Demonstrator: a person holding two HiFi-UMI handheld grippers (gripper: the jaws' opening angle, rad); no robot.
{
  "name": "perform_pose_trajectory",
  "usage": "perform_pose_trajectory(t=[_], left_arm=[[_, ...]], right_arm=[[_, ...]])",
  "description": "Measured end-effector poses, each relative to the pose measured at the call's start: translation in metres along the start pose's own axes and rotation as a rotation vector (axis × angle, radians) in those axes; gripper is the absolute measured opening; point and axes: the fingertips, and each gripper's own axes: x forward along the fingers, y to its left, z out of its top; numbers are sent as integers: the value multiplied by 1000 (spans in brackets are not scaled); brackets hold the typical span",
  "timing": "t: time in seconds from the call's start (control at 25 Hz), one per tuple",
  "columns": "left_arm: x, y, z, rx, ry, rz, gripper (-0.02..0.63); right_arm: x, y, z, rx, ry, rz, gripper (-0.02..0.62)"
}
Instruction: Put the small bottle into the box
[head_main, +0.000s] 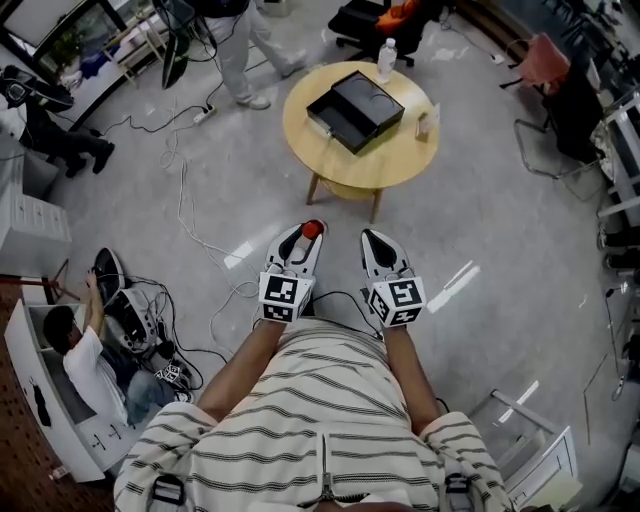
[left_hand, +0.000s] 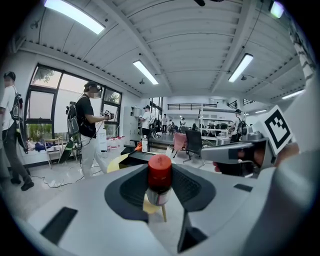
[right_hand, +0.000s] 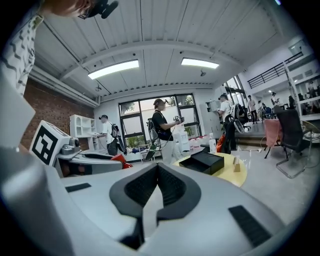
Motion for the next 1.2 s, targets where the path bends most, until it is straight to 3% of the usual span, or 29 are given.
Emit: perform_pose_trajectory(t=[0.36, 0.8, 1.2], left_arm=[[67, 70, 45, 32, 4, -55, 147], [128, 152, 64, 76, 35, -165, 147], [170, 175, 60, 66, 69, -242, 147]], right_arm=[[91, -24, 47, 9, -15, -54, 14], [189, -38, 74, 28, -12, -152, 14], [227, -53, 73, 45, 23, -211, 14]])
